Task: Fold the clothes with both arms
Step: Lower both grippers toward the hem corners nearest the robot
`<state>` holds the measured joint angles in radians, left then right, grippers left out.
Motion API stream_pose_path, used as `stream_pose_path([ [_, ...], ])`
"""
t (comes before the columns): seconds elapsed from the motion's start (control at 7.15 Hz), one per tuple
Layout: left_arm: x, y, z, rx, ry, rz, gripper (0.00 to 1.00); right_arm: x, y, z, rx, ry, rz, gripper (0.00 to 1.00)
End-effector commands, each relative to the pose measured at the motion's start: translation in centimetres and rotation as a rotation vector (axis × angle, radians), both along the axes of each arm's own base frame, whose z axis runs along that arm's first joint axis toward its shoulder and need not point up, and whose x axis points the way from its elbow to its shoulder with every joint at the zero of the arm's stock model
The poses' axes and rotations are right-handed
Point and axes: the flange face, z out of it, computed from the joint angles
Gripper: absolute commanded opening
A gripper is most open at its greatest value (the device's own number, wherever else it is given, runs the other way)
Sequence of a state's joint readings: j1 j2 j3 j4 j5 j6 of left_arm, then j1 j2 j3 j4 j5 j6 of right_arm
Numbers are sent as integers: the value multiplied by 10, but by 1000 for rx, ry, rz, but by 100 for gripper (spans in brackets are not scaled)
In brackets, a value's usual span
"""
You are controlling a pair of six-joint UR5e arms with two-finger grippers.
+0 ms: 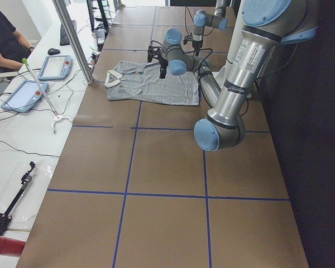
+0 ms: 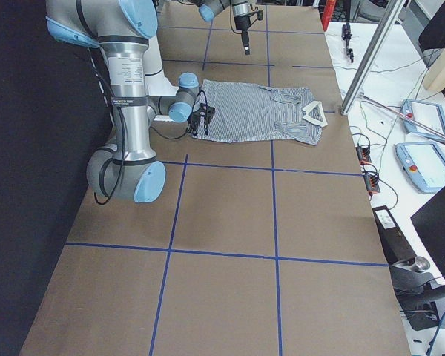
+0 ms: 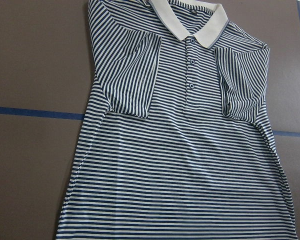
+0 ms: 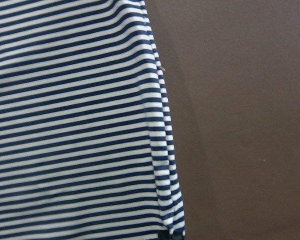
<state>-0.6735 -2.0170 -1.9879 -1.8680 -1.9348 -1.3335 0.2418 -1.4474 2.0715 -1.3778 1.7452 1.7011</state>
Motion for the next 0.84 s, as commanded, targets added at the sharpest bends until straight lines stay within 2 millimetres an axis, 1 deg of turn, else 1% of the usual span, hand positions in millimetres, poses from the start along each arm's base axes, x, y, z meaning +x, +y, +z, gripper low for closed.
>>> stream_pose_path([
  [0.0, 30, 42, 12, -219, 35, -18, 100, 13, -6, -15, 4, -35, 11, 0],
  [0.14, 51, 82, 28, -273, -24, -48, 100, 19, -7, -26, 13, -58, 14, 0],
  [0.28, 81, 120, 41, -354, -137, -118, 100, 25, -8, -33, 20, -80, 11, 0],
  [0.42, 106, 152, 54, -370, -207, -128, 100, 28, -12, -35, 11, -87, 12, 0],
  [0.56, 120, 168, 70, -402, -234, -149, 100, 31, -15, -38, 14, -95, 16, 0],
  [0.7, 140, 190, 85, -421, -265, -149, 100, 31, -15, -38, 14, -95, 16, 0],
])
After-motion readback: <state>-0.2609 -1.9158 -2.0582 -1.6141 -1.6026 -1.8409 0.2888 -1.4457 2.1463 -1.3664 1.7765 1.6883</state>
